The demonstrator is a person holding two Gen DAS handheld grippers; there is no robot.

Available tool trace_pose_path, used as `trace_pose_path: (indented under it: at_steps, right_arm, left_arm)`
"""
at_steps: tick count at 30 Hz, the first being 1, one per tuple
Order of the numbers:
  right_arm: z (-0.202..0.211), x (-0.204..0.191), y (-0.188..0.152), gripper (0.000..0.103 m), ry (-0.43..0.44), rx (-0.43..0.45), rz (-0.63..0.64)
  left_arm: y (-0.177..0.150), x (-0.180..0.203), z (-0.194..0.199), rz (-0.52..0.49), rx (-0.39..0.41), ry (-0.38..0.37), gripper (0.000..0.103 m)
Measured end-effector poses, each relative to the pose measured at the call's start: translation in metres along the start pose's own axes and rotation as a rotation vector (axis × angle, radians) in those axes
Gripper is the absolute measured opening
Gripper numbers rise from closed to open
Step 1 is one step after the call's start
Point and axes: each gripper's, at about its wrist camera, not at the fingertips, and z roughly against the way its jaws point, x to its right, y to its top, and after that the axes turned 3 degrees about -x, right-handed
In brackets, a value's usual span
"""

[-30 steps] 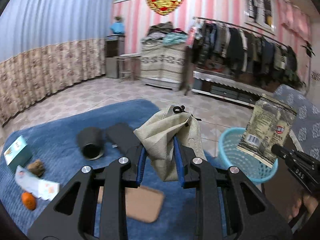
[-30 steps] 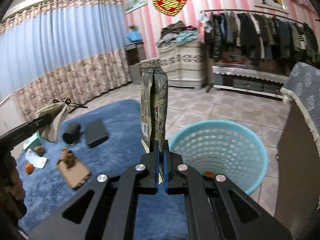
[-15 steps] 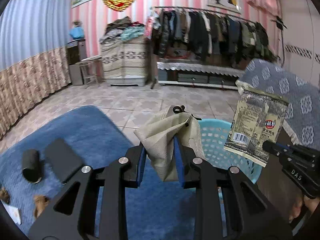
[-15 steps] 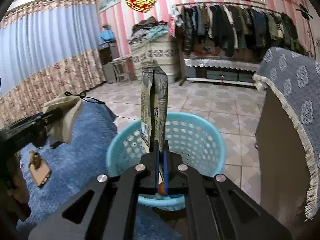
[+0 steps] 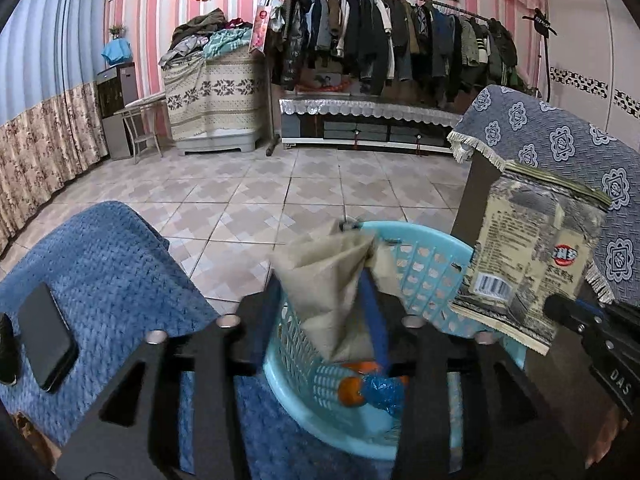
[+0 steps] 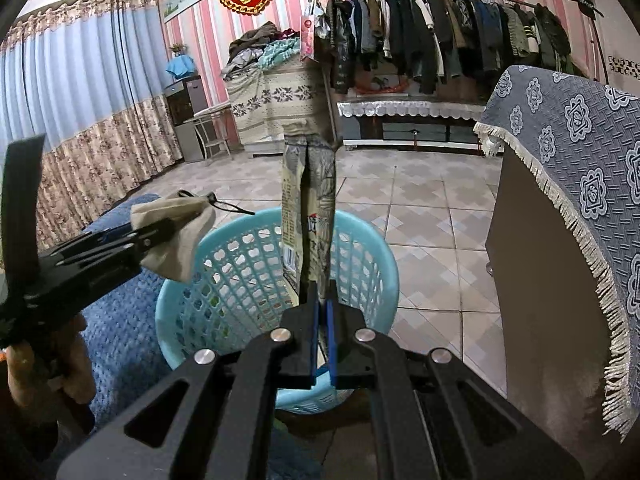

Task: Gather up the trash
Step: 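Drop the beige cloth into the basket with the left tool while the right tool holds the packet above it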

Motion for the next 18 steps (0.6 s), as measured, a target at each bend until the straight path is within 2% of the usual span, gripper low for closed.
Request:
trace_pose_path:
  at_steps: [1,3,6,10,13,18]
  right_arm:
    - [0.0,0.0,-0.001,0.004,-0.001,-0.001,-0.002]
    - [-0.001,-0.001,-0.002,0.004,-0.002,-0.006,-0.003]
    - [-0.004,-0.003,-0.003,0.004,0.002,-0.012,-0.003]
    - [-0.012,-0.007,-0.003,0.004,0.011,-0.024,0.002]
    - [-0.021,-0.012,0.0,0.004,0.021,-0.031,0.008]
    - [-0.043,-0.027,0.004,0.004,0.028,-0.065,0.04]
  left_arm:
    - [0.0,-0.002,0.001,0.006,0.005,0.014,0.06]
    - [0.0,-0.005,0.002,0.017,0.019,0.036,0.067]
    - [0.001,-0.012,0.007,0.016,0.032,0.074,0.071]
    - [0.005,-0.022,0.021,0.02,0.08,0.13,0.085]
    - [0.005,-0.035,0.03,0.049,0.095,0.145,0.089]
    - [-0.001,-0.055,0.045,0.105,0.092,0.163,0.09]
